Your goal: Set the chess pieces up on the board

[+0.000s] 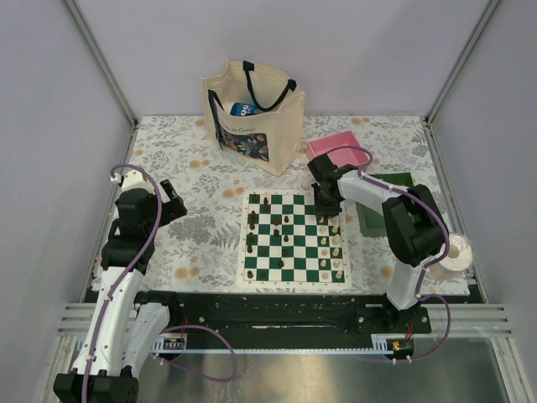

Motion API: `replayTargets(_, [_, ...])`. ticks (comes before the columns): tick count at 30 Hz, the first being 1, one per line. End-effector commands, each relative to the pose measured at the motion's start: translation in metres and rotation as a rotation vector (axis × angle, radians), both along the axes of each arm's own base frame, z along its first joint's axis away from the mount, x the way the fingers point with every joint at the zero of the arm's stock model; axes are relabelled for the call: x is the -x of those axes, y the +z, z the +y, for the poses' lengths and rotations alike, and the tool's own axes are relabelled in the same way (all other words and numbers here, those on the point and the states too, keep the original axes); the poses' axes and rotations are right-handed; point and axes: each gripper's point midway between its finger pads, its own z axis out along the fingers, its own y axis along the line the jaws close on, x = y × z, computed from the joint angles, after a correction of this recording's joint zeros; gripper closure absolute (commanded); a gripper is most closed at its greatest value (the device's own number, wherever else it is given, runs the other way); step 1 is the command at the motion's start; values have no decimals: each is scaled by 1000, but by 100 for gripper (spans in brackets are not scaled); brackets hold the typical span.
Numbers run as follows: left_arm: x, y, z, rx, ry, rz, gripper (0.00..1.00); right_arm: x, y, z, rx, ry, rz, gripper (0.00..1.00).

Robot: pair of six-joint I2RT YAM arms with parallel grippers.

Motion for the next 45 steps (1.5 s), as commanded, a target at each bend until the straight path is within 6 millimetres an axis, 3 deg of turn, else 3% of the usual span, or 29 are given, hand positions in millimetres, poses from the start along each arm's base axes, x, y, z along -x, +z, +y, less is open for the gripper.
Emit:
replayTargets(1, [-6,15,2,4,12,-58,1,-4,4,-2,0,10,-22,69])
replayTargets(8, [-6,17,1,7,7,-63,1,-7,32,3,-34,44,-60,63])
replayTargets(15, [-5,17,2,5,11,-64,1,5,60,16,-110,76,-93,59])
replayTargets(20, [-5,17,2,4,12,-66,1,14,73,38,-145,119,-113,57])
replayTargets(30, [-5,17,2,8,12,-69,1,19,66,119,-168,282,-97,55])
replayTargets(36, [-5,19,2,5,15,-72,1,18,62,138,-163,371,-84,46])
replayTargets(45, [-5,17,2,7,11,-69,1,15,47,147,-126,460,-60,46])
